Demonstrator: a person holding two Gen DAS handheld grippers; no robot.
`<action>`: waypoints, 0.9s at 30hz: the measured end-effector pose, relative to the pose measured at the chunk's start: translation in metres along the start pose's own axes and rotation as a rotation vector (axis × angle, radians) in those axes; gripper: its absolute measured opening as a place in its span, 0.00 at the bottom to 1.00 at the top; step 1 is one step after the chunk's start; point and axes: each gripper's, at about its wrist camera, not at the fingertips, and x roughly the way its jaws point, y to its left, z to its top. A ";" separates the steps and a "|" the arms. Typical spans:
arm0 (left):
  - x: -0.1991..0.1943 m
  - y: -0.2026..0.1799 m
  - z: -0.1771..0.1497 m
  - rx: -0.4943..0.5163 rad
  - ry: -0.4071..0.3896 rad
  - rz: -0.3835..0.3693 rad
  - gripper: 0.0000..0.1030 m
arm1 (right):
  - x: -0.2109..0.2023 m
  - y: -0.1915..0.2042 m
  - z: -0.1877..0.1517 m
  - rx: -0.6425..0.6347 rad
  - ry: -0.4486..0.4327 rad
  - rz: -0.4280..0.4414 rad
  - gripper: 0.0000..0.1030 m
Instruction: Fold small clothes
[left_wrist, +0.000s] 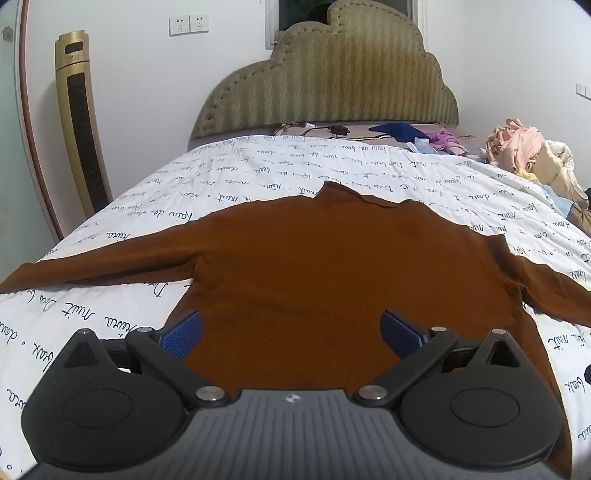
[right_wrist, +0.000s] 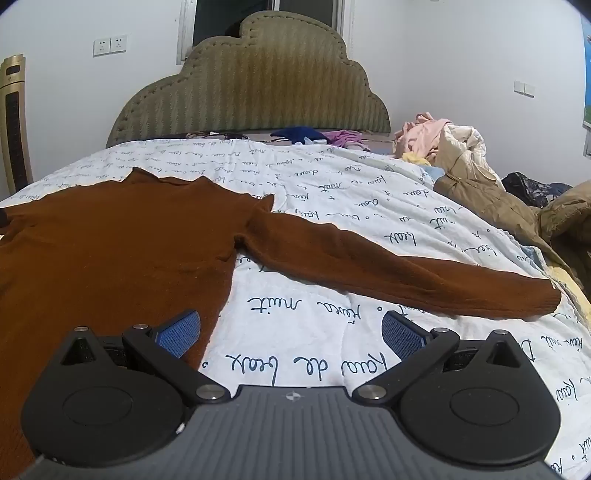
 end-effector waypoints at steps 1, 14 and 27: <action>0.000 0.000 0.000 0.002 -0.001 0.003 1.00 | 0.000 0.000 0.001 0.001 -0.001 -0.001 1.00; 0.008 0.004 -0.004 0.010 0.022 0.010 1.00 | 0.006 -0.030 0.012 0.064 0.012 -0.033 1.00; 0.015 -0.002 -0.004 0.020 0.048 0.018 1.00 | 0.012 -0.083 0.017 0.185 0.040 -0.063 1.00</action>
